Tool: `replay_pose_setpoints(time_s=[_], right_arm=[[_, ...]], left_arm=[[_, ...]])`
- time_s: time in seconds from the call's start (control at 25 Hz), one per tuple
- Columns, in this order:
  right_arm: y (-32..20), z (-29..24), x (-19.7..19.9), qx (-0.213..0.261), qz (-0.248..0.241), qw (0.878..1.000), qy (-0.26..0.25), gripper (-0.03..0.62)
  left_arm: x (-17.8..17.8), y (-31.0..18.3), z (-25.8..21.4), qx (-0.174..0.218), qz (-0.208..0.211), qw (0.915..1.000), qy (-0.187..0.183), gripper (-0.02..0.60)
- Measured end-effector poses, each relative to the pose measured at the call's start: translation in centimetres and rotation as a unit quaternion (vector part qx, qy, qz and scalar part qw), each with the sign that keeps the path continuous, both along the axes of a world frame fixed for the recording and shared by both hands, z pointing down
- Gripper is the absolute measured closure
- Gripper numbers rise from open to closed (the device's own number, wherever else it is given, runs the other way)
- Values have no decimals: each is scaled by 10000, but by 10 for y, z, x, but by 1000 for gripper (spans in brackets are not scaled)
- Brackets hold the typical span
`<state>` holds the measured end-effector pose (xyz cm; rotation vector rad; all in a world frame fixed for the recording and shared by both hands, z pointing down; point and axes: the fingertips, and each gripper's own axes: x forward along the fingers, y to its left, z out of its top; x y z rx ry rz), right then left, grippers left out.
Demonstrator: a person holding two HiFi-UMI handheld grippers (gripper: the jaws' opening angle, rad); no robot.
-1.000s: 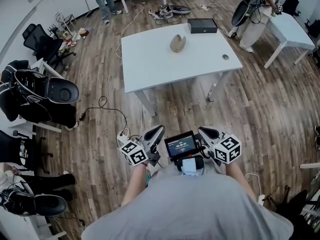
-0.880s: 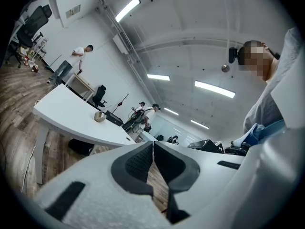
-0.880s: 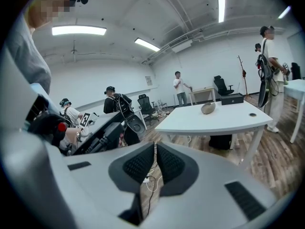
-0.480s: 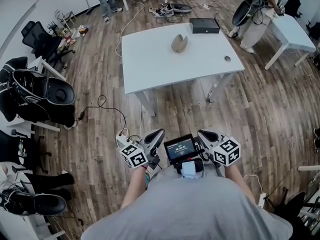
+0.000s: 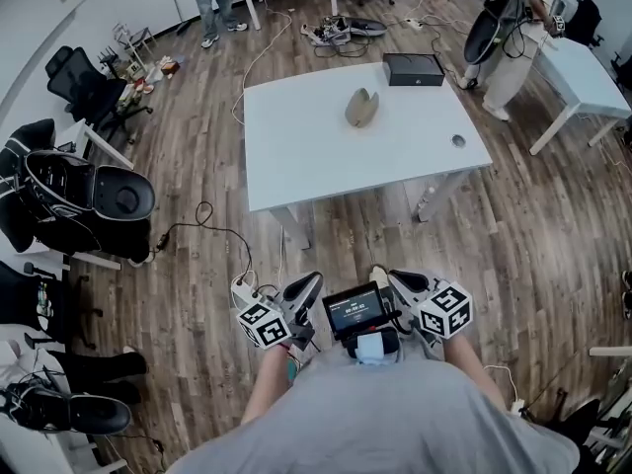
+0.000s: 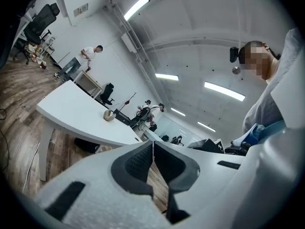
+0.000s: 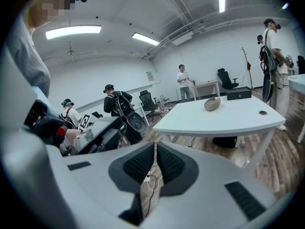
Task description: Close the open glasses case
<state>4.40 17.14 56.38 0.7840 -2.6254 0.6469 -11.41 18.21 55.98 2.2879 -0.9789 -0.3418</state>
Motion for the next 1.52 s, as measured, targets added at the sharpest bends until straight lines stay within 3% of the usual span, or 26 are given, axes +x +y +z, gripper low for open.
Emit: replay_pose_setpoints(time_s=[0.52, 0.88, 1.24, 1.52], right_arm=[[-167, -20, 14, 52, 77, 9994, -329, 560], [-262, -33, 38, 143, -48, 9987, -487, 560], [-293, -28, 38, -16, 48, 9979, -648, 560], [-298, -21, 39, -238, 535, 9958, -701, 559]], left_arm=[[5, -148, -27, 34, -94, 9996, -281, 561], [36, -240, -46, 241, -260, 9986, -399, 561], [39, -268, -35, 77, -321, 9986, -424, 561], [32, -279, -30, -12, -90, 9989, -469, 561]])
